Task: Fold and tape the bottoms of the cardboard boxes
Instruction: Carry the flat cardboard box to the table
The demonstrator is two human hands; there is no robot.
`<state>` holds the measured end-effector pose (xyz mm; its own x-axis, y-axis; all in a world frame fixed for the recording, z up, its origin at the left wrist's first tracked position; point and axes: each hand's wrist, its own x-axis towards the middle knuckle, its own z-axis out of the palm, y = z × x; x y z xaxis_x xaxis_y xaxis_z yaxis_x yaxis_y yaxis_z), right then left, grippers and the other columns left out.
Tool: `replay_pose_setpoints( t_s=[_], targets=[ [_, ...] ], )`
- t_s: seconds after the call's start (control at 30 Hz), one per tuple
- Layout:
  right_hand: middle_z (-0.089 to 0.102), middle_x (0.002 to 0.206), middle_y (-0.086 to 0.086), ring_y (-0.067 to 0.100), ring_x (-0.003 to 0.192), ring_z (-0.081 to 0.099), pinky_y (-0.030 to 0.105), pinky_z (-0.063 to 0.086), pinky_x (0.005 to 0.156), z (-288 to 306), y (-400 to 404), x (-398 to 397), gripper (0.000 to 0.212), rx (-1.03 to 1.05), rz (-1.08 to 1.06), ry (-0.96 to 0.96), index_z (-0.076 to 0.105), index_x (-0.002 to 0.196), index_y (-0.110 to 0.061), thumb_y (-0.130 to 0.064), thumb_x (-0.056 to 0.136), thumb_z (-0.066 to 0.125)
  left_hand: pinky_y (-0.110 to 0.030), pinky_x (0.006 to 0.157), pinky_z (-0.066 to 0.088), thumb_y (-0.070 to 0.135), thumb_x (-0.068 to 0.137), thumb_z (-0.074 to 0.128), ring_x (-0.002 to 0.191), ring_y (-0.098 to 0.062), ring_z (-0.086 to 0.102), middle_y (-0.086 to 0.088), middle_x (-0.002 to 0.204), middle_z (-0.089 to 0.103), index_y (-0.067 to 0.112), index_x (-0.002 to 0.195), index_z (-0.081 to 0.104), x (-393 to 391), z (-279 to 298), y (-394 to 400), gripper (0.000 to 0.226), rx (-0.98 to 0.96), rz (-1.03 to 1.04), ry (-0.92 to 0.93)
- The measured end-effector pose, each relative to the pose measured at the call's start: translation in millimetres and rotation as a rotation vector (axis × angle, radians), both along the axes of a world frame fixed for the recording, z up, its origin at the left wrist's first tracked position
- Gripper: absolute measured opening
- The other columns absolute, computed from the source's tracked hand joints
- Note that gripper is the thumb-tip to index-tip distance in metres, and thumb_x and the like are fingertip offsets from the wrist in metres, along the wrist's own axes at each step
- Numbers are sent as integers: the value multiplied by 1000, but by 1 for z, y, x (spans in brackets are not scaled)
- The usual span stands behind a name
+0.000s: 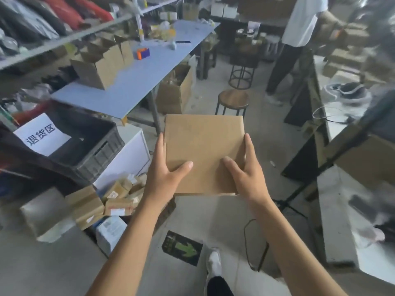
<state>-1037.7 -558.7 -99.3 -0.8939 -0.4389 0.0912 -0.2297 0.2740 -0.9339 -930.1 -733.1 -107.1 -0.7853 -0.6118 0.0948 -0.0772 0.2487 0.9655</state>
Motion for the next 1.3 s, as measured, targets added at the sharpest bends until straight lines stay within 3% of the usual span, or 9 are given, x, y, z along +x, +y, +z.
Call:
replay_pose_setpoints(
  t_s=[0.1, 0.3, 0.43, 0.6, 0.77, 0.9, 1.0, 1.13, 1.3],
  targets=[
    [32, 147, -23, -4, 128, 35, 19, 30, 105, -3, -27, -66, 80, -12, 6, 12, 8, 155, -33, -32, 95, 61, 7, 91, 26, 18, 83, 74, 118, 30, 30, 22, 152, 27, 28, 156, 11, -71, -2, -26, 97, -21, 7, 7],
    [27, 149, -27, -2, 136, 32, 31, 29, 116, 3, -76, -193, 81, -12, 16, -5, 10, 155, -32, -33, 94, 63, -16, 109, 27, 20, 84, 75, 138, 10, 26, 16, 159, 23, 30, 156, 11, -191, 9, -74, 97, -7, 23, 5],
    [26, 131, -47, -14, 123, 36, 22, 30, 108, 0, -124, -268, 79, 19, 42, 10, 11, 155, -34, -33, 94, 62, -16, 108, 28, 21, 83, 76, 129, 23, 29, 24, 152, 26, 30, 155, 13, -263, 2, -121, 97, 12, 32, 23],
    [26, 152, -25, -1, 137, 32, 32, 29, 116, -18, -207, -361, 82, 32, 81, 18, 9, 155, -32, -35, 94, 62, -20, 110, 33, 34, 75, 71, 132, 17, 33, 21, 155, 27, 29, 155, 14, -348, -18, -198, 99, 94, 54, 54],
    [26, 153, -22, -1, 137, 31, 29, 28, 116, -22, -292, -442, 81, 13, 99, -15, 10, 155, -31, -32, 94, 63, -26, 115, 31, 28, 79, 73, 140, 7, 29, 13, 159, 25, 25, 156, 14, -425, -20, -281, 97, 103, 70, 60],
    [30, 147, -24, -1, 133, 34, 27, 30, 112, -15, -348, -505, 80, 3, 109, -71, 11, 155, -29, -30, 94, 63, -6, 103, 33, 15, 87, 72, 136, 14, 30, 17, 159, 22, 27, 156, 12, -488, -13, -334, 92, 127, 101, 30],
    [31, 154, -16, 5, 137, 35, 31, 31, 114, -19, -389, -559, 83, 27, 127, -70, 11, 156, -29, -40, 91, 62, -2, 97, 33, 15, 86, 72, 131, 21, 30, 21, 155, 24, 29, 156, 14, -538, -18, -373, 92, 127, 121, 19],
    [36, 150, -16, 8, 130, 43, 37, 38, 110, -33, -449, -632, 82, 28, 183, -105, 12, 155, -35, -43, 90, 62, -19, 111, 31, 26, 80, 73, 138, 12, 27, 19, 157, 23, 29, 155, 14, -602, -27, -425, 95, 132, 178, 7],
    [43, 137, -24, -5, 116, 48, 18, 38, 91, -42, -540, -729, 73, 23, 300, -138, 16, 153, -34, -32, 95, 60, -29, 116, 31, 18, 86, 73, 140, 2, 32, 15, 158, 26, 27, 156, 13, -684, -37, -498, 93, 123, 298, -29]
  ],
)
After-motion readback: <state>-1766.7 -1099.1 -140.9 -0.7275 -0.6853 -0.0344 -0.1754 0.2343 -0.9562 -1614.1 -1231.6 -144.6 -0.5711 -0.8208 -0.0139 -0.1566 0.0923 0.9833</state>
